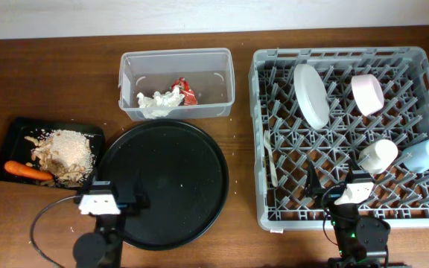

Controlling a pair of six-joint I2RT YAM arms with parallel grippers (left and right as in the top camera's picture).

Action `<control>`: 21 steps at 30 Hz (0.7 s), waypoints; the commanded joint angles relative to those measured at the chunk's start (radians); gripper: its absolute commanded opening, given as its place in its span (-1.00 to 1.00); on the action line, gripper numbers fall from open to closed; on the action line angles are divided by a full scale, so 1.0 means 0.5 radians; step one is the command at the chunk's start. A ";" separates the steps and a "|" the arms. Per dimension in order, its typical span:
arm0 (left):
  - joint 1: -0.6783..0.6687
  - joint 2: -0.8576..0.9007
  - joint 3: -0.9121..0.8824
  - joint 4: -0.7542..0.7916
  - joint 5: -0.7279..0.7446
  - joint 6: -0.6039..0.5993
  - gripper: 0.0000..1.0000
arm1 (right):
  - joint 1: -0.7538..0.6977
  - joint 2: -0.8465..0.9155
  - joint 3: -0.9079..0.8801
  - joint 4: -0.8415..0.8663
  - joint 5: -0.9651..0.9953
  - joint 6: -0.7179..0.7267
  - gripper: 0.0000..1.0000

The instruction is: Sort waste into correct bins and load items into the dishwasher rack

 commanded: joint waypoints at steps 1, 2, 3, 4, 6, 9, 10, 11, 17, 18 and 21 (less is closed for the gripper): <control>0.013 -0.023 -0.165 0.254 0.137 0.362 0.99 | 0.011 -0.015 -0.010 -0.010 0.003 0.013 0.97; 0.014 -0.023 -0.165 0.193 0.127 0.434 0.99 | 0.011 -0.015 -0.010 -0.010 0.003 0.013 0.97; 0.014 -0.022 -0.164 0.072 0.105 0.437 0.99 | 0.011 -0.015 -0.010 -0.010 0.003 0.013 0.97; 0.014 -0.022 -0.165 0.079 0.115 0.437 0.99 | 0.011 -0.015 -0.010 -0.010 0.003 0.013 0.97; 0.014 -0.022 -0.165 0.080 0.113 0.437 0.99 | 0.011 -0.015 -0.010 -0.010 0.003 0.013 0.97; 0.014 -0.022 -0.164 0.080 0.113 0.437 0.99 | 0.011 -0.015 -0.010 -0.010 0.003 0.013 0.97; 0.014 -0.022 -0.164 0.080 0.113 0.437 0.99 | 0.011 -0.015 -0.010 -0.010 0.003 0.013 0.96; 0.014 -0.022 -0.164 0.079 0.113 0.437 0.99 | 0.011 -0.015 -0.010 -0.010 0.003 0.013 0.97; 0.014 -0.022 -0.164 0.080 0.113 0.437 0.99 | 0.011 -0.015 -0.010 -0.010 0.003 0.013 0.97; 0.014 -0.022 -0.164 0.080 0.113 0.437 0.99 | 0.011 -0.015 -0.010 -0.010 0.003 0.013 0.97; 0.014 -0.022 -0.164 0.080 0.113 0.437 0.99 | 0.011 -0.015 -0.010 -0.010 0.003 0.013 0.97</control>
